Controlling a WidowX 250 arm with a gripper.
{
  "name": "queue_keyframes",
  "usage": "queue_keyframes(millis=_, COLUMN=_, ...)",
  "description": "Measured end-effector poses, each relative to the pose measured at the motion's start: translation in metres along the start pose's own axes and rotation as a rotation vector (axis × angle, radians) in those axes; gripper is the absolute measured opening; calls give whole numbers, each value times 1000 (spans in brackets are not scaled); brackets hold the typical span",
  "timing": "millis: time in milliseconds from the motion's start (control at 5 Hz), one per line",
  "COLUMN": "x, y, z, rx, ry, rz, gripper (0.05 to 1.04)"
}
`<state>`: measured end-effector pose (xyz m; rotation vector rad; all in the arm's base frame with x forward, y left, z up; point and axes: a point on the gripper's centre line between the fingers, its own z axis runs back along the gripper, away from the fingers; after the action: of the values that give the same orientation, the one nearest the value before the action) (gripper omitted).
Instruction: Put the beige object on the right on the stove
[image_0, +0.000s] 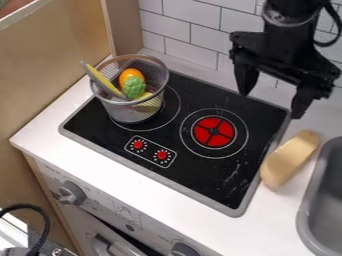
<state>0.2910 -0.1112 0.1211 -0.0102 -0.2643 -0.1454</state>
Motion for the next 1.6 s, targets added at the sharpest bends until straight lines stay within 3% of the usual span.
queue_keyframes(millis=800, x=4, y=-7, z=-2, rx=4, ry=-30, rz=19, gripper=999)
queue_keyframes(millis=1000, x=3, y=-34, z=-28, rx=14, ry=-92, rz=90, gripper=999)
queue_keyframes(millis=1400, x=-2, y=-53, z=-42, rx=31, ry=-163, rz=125, gripper=999)
queue_keyframes(millis=1600, x=-3, y=-50, z=-48, rx=49, ry=-218, rz=72, gripper=999)
